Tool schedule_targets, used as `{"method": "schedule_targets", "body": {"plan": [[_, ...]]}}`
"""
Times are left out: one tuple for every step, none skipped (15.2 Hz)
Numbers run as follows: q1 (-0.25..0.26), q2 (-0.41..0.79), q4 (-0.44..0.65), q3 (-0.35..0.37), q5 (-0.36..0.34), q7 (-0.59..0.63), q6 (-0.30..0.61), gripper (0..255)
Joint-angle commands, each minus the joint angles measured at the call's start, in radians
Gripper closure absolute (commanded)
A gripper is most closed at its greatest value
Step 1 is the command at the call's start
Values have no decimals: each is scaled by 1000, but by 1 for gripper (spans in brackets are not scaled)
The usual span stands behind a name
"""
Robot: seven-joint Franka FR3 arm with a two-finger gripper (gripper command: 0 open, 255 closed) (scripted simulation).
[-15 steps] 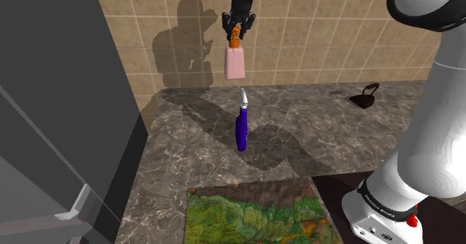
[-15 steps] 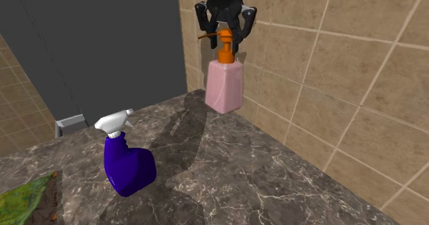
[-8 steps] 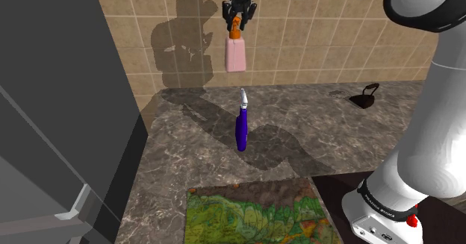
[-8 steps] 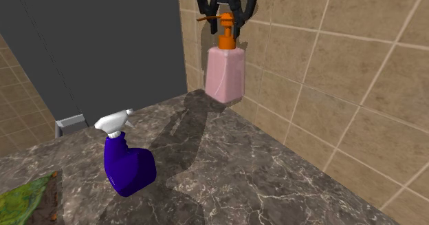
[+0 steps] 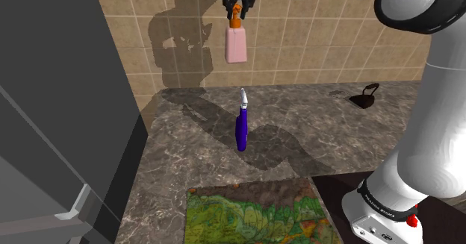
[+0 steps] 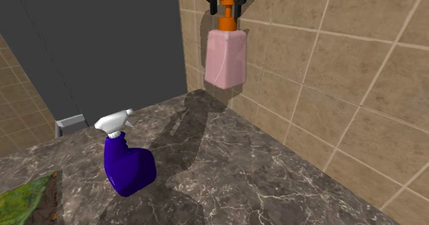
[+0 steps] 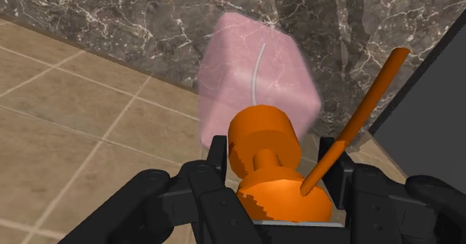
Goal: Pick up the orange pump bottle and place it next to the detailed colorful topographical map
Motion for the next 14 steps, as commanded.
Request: {"method": "schedule_targets", "body": {"plan": [[-2, 17, 52, 0, 1, 0, -36, 255], [-2, 26, 80, 0, 1, 0, -55, 255], [-3, 35, 109, 0, 2, 1, -74, 255], [-3, 46, 140, 0, 2, 1, -94, 255], [-4, 58, 173, 0, 3, 2, -115, 255], [-5, 72, 208, 0, 3, 2, -137, 255], [-6, 87, 246, 0, 4, 3, -160, 255], [-7, 104, 289, 0, 5, 4, -185, 255], [-8, 124, 336, 0, 6, 4, -212, 255], [-10, 148, 390, 1, 7, 5, -243, 255], [-11, 157, 411, 1, 7, 6, -254, 255], [5, 77, 282, 2, 0, 17, -205, 255], [19, 15, 186, 4, -5, 30, -170, 255], [32, -39, 106, 8, -11, 43, -144, 255]]}}
